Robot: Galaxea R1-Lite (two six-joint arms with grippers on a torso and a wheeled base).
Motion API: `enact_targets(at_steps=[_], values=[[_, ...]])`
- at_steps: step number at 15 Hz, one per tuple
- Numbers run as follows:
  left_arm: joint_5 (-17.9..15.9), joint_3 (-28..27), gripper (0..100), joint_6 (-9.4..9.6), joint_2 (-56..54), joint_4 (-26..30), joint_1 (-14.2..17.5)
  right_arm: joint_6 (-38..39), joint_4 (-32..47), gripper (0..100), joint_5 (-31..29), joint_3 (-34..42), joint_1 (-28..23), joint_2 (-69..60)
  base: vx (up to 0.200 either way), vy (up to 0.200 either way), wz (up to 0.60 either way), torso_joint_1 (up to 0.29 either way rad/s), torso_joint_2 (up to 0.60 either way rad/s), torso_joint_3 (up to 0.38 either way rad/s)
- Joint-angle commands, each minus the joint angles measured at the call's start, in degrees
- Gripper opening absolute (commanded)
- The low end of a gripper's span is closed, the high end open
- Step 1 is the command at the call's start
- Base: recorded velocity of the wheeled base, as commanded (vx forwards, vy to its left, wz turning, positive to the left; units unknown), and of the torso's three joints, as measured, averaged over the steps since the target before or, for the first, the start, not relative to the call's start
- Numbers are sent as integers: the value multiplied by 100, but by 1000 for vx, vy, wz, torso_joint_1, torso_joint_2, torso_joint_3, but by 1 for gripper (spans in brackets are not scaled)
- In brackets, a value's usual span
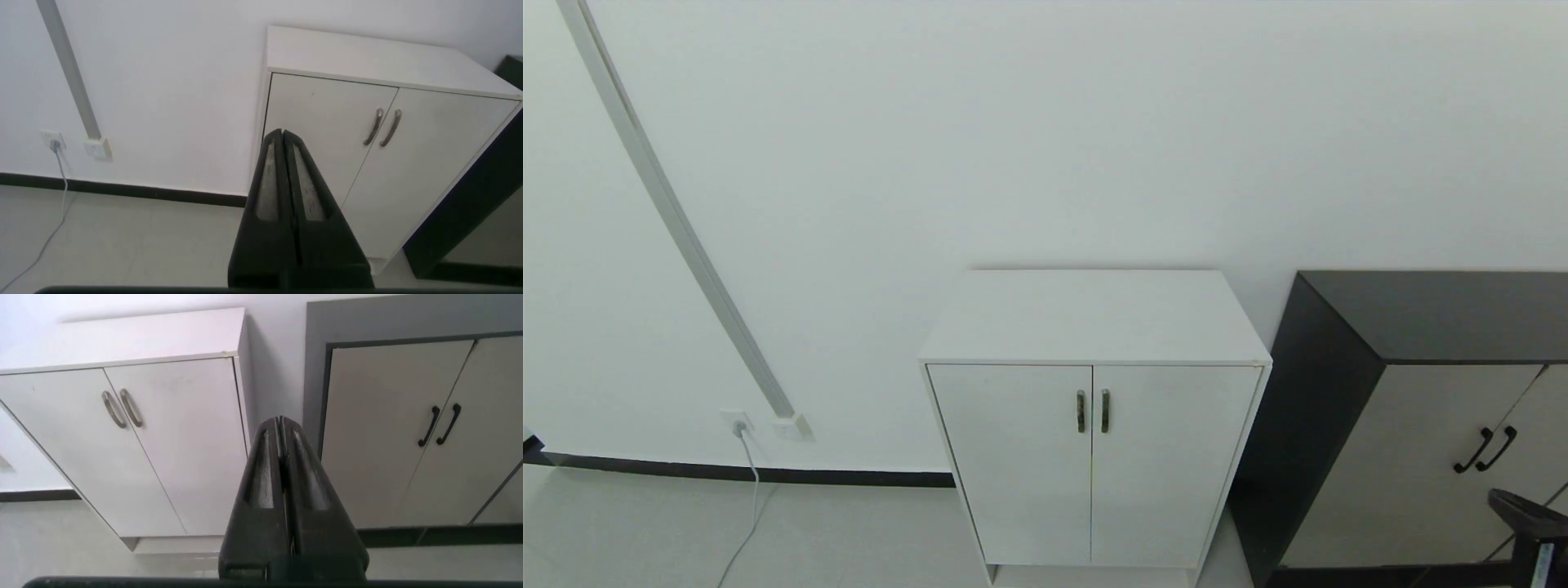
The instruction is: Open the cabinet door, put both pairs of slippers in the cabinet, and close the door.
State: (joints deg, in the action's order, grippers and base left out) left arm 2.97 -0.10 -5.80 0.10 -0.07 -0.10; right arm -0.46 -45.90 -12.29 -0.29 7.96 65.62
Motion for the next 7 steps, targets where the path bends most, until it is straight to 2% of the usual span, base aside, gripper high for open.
enact_targets(at_steps=[1,4,7], values=[[1,1,0,0,-1,-1,1,-253,1637,0,69,-23,-31,-2133,0,0,0,0,0,0],[1,1,0,0,-1,-1,1,-376,3315,0,684,-147,-31,-3477,0,0,0,0,0,0],[1,1,0,9,-1,-1,1,-376,4326,0,1150,-138,-23,-4242,0,0,0,0,0,0]])
